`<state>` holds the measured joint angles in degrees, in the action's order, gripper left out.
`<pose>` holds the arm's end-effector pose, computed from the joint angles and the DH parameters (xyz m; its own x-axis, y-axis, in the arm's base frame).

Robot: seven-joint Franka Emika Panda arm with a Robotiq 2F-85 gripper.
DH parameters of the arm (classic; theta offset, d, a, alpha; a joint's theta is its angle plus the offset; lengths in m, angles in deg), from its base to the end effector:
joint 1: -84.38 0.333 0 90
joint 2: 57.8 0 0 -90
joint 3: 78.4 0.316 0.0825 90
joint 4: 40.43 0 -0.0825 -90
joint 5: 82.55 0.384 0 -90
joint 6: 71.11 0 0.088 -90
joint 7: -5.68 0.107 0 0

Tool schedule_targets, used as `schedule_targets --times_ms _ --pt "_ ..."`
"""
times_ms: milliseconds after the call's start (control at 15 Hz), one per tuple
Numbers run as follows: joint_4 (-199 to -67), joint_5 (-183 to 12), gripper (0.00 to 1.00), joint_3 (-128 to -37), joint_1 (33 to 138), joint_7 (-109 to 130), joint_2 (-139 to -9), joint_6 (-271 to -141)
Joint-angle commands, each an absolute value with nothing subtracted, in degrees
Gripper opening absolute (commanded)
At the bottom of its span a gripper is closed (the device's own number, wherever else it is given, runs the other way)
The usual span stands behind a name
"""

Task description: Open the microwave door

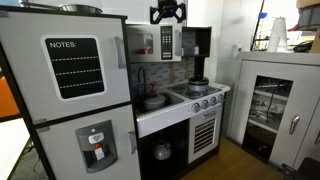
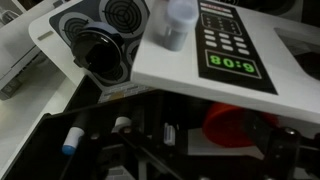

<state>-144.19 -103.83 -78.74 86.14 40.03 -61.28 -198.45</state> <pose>0.6129 0.0038 0.5402 0.8342 -0.3233 0.4468 -0.4119 -0.9040 0.1149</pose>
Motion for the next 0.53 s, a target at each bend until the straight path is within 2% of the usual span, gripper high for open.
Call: schedule_targets --times_ms 0,467 --pt "-146.2 -104.0 1.00 -78.5 86.4 39.8 -57.9 -196.9" --pt "-151.6 -102.8 1.00 -77.5 85.8 39.0 -52.7 -195.1"
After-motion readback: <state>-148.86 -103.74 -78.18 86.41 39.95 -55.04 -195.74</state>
